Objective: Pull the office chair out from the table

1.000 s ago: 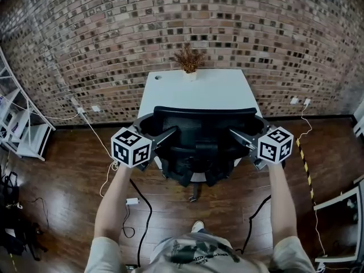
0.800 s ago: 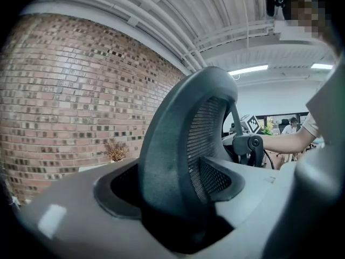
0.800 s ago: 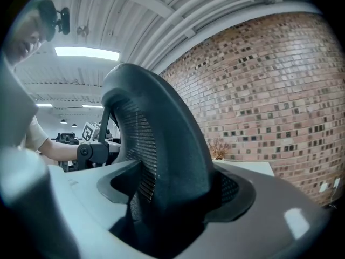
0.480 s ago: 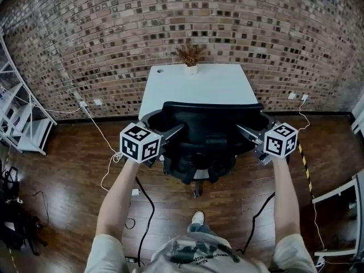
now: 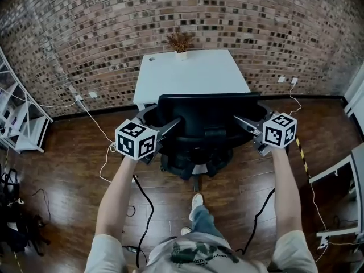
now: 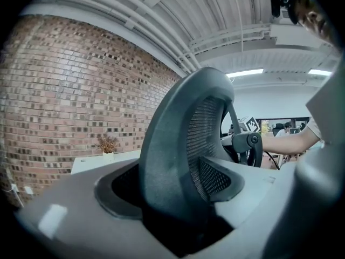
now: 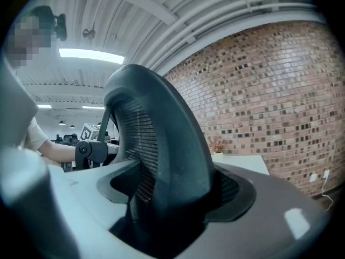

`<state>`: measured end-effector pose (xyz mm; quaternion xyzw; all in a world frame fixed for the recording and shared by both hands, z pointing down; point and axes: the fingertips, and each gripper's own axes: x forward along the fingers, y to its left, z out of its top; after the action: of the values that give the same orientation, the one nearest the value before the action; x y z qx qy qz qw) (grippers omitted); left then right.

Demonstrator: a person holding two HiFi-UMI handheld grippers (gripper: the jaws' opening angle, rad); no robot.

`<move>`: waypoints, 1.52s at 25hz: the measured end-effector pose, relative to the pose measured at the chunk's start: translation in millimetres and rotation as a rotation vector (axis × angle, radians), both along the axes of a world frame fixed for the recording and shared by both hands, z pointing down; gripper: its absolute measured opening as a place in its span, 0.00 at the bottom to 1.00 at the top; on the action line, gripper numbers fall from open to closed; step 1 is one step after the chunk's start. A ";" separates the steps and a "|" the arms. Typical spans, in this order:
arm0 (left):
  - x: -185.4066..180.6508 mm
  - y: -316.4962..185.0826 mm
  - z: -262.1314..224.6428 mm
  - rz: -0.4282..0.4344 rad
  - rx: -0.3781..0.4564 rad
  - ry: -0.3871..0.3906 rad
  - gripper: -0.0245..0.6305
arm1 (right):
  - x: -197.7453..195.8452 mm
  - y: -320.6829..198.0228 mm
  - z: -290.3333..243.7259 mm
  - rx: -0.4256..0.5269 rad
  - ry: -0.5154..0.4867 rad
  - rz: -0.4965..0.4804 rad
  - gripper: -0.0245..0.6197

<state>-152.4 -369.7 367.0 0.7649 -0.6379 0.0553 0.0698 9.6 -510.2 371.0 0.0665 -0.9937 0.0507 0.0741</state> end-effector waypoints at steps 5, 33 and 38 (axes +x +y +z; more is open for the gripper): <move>25.9 34.1 3.3 0.012 0.002 0.005 0.56 | 26.0 36.5 2.5 -0.003 0.011 0.006 0.62; 96.5 142.3 4.9 -0.032 -0.038 0.010 0.57 | 98.9 145.8 4.9 -0.010 0.015 -0.001 0.62; 99.4 151.6 6.5 -0.049 -0.035 0.011 0.57 | 101.5 154.6 6.6 -0.009 0.014 -0.002 0.62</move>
<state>-53.0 -218.1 373.5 0.7480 -0.6551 0.0605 0.0880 111.1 -355.6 377.6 0.0655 -0.9930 0.0544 0.0815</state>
